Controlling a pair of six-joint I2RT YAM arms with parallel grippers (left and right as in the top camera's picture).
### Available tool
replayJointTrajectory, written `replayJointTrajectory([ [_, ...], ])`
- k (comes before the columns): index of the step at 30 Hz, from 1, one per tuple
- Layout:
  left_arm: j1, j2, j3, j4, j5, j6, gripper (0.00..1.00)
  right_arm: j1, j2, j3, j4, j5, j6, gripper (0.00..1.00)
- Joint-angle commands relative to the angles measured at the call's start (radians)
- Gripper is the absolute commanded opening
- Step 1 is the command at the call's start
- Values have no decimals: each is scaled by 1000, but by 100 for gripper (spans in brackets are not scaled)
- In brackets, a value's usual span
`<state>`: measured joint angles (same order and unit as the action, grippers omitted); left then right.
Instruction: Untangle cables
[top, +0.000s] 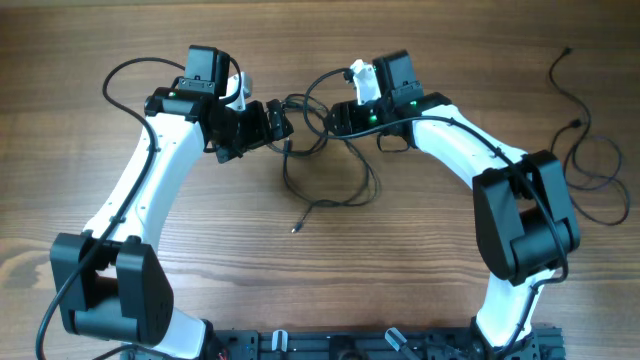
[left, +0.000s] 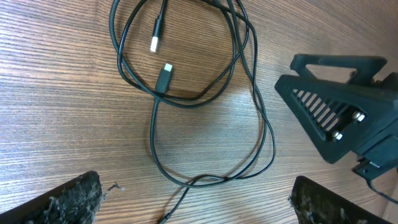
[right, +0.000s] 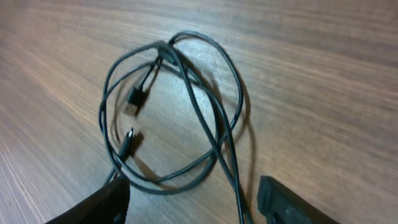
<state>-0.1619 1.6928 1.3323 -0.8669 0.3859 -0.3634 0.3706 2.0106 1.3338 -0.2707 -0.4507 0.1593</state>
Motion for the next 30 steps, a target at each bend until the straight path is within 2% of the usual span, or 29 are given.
replayJointTrajectory([
  [1, -3, 10, -5, 3, -6, 16, 100, 3, 52, 0, 17, 13, 32, 72],
  [9, -3, 10, -5, 3, -6, 16, 100, 3, 151, 0, 95, 14, 26, 77],
  [11, -3, 10, -5, 3, -6, 16, 100, 3, 164, 0, 119, 18, 27, 72],
  [13, -3, 10, -5, 3, -6, 16, 100, 3, 167, 0, 129, 40, 27, 61],
  [15, -3, 10, -5, 3, -6, 16, 100, 3, 167, 0, 132, 68, 28, 45],
  [17, -3, 10, -5, 3, -6, 16, 100, 3, 168, 0, 143, 71, 27, 38],
  [21, -3, 10, -5, 3, -6, 16, 100, 3, 171, 0, 148, 93, 24, 35],
  [25, -3, 10, -5, 3, -6, 16, 100, 3, 176, 0, 148, 93, 24, 37],
  [30, -3, 10, -5, 3, -6, 16, 100, 3, 176, 0, 144, 98, 25, 32],
])
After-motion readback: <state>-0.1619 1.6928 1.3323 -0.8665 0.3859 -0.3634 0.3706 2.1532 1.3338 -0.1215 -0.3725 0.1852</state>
